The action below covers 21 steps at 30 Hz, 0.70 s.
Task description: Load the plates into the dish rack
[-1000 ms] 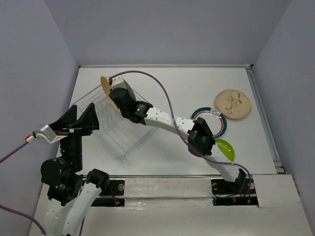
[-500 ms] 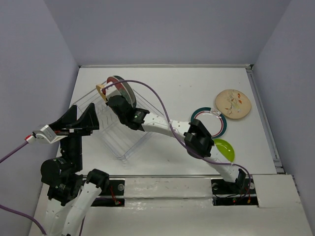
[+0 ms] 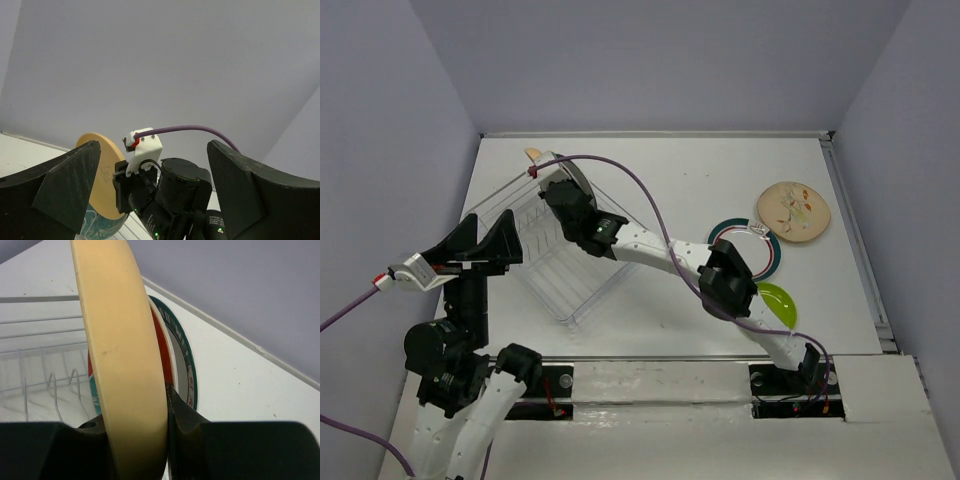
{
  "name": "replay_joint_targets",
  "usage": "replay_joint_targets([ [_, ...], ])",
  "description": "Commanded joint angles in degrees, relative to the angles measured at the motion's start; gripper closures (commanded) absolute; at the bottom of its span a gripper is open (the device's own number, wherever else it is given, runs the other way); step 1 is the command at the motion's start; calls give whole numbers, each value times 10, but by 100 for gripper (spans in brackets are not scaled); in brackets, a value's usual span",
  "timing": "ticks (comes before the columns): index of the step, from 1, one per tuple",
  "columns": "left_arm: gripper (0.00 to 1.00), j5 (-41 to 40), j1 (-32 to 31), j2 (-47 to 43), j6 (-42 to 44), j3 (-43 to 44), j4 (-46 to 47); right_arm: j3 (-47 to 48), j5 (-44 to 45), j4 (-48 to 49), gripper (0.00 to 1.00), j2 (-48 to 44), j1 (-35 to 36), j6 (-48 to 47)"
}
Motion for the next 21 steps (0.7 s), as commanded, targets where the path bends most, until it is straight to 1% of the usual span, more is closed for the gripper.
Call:
replay_joint_targets([
  [1,1,-1,-3,5,5,-1,38,6,22,50,93,-28,-3,-20],
  [4,1,-1,-2,5,5,-1,38,0,15,50,93,-24,-3,-18],
  [8,1,-1,-3,5,5,-1,38,-20,-10,35,93,-26,-3,17],
  [12,1,-1,-3,6,5,0,38,-10,-14,23,93,-20,-3,23],
  [17,1,-1,-3,4,5,-1,38,22,-15,23,93,-24,-3,7],
  [21,1,-2,-2,2,5,-1,37,15,-30,11,93,-26,-3,28],
])
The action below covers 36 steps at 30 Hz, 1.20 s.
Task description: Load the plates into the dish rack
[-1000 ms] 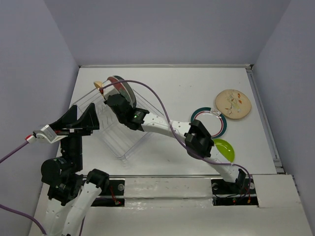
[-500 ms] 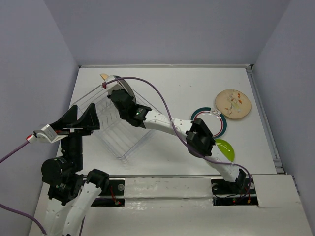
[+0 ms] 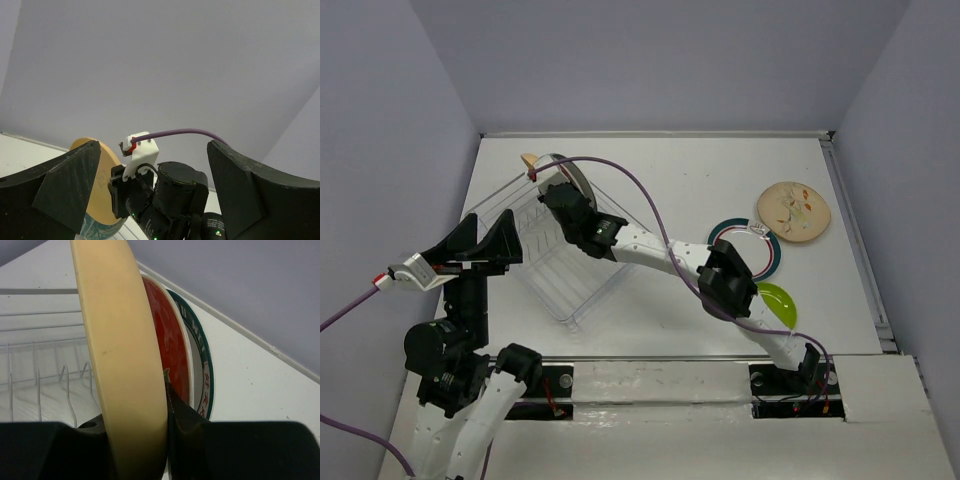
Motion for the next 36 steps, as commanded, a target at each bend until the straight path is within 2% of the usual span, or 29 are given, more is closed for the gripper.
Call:
replay_joint_targets([
  [1,1,-2,-2,1,5,-1,36,24,-9,10,93,-24,1,23],
  [18,1,-2,-2,1,5,-1,35,-9,-55,-28,93,12,1,118],
  [21,1,-3,-2,2,4,-1,35,-13,-63,-28,88,12,1,135],
  [24,1,-3,-2,2,4,-1,34,-14,-64,-30,72,12,1,154],
  [25,1,-3,-2,2,4,-1,34,-13,-63,-31,62,12,-4,155],
  [27,1,-2,-2,4,4,-1,34,-12,-58,-33,52,8,-4,157],
  [28,1,-2,-2,5,4,-1,35,-11,-58,-34,45,6,-4,157],
  [36,1,1,1,8,2,-1,35,17,-99,-76,22,-43,-4,175],
])
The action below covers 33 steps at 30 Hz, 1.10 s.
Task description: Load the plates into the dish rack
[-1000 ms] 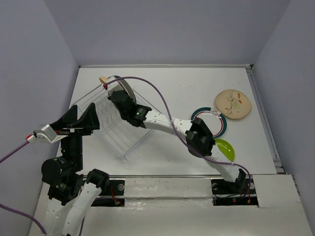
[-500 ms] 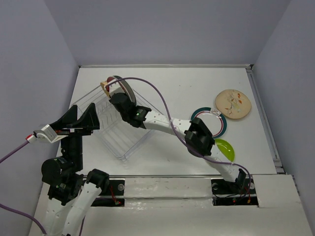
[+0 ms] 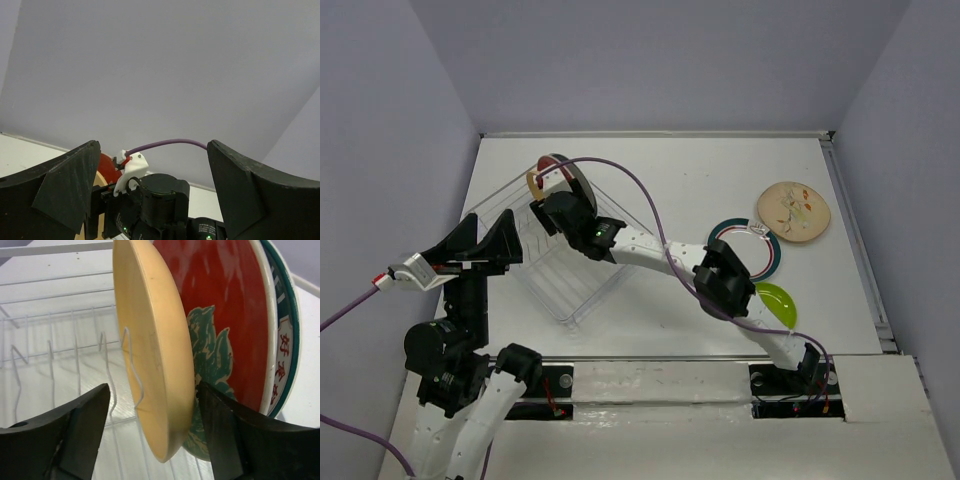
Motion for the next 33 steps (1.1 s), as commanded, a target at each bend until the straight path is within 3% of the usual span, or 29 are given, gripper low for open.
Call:
replay_joint_targets([
  [1,1,0,2,8,2,-1,35,31,-36,-16,22,-65,-2,25],
  [5,1,5,1,7,0,-2,36,-4,-113,-45,19,-147,-19,57],
  [9,1,21,-1,4,-6,-3,39,-144,-167,-47,22,-284,-108,146],
  [13,1,45,-16,-4,-13,0,40,-339,-195,-48,43,-426,-230,266],
  [14,1,56,-24,-6,-14,2,40,-426,-216,-46,55,-455,-303,319],
  [16,1,58,-34,-9,-10,6,37,-513,-226,-41,70,-539,-383,366],
  [18,1,52,-48,-13,-3,11,32,-622,-235,-29,75,-586,-500,415],
  [19,1,51,-54,-18,-2,12,32,-653,-247,-26,75,-622,-540,430],
  [21,1,47,-70,-25,2,11,32,-722,-273,-10,62,-651,-635,446],
  [22,1,46,-74,-28,6,12,31,-736,-264,-11,50,-668,-664,449],
  [25,1,36,-85,-36,11,12,29,-778,-281,-8,34,-673,-754,453],
  [27,1,30,-92,-39,15,12,28,-793,-297,-5,30,-661,-807,450],
  [33,1,23,-96,-46,20,12,25,-790,-435,38,28,-569,-851,423],
])
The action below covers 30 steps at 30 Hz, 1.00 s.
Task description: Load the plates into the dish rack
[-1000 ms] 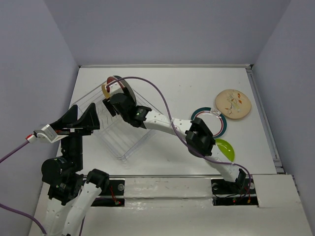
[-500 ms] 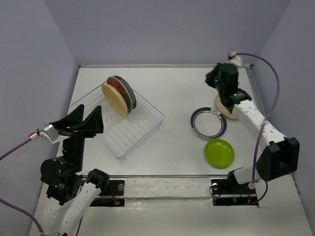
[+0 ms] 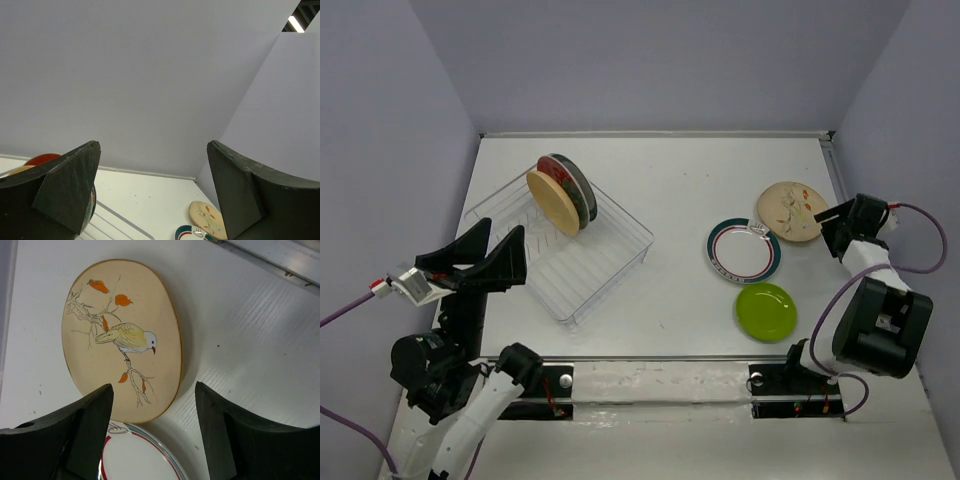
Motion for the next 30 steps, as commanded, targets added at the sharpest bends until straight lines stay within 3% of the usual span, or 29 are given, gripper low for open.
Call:
replay_joint_targets([
  [1,1,-12,-3,-12,15,12,24,16,-112,50,28,77,-13,-9],
  [6,1,-13,-4,-3,16,12,23,20,-143,94,31,150,-26,13],
  [11,1,-20,-4,3,19,12,21,23,-143,113,41,180,-26,13],
  [15,1,-22,-4,7,21,11,21,20,-160,137,58,212,-38,21],
  [16,1,-24,-4,11,23,11,21,16,-167,154,67,217,-38,28],
  [18,1,-26,-4,15,26,12,19,11,-182,180,70,229,-44,35],
  [22,1,-29,-3,25,28,12,17,8,-176,200,92,227,-44,40],
  [30,1,-34,-3,39,33,13,15,28,-120,233,93,102,-49,31],
])
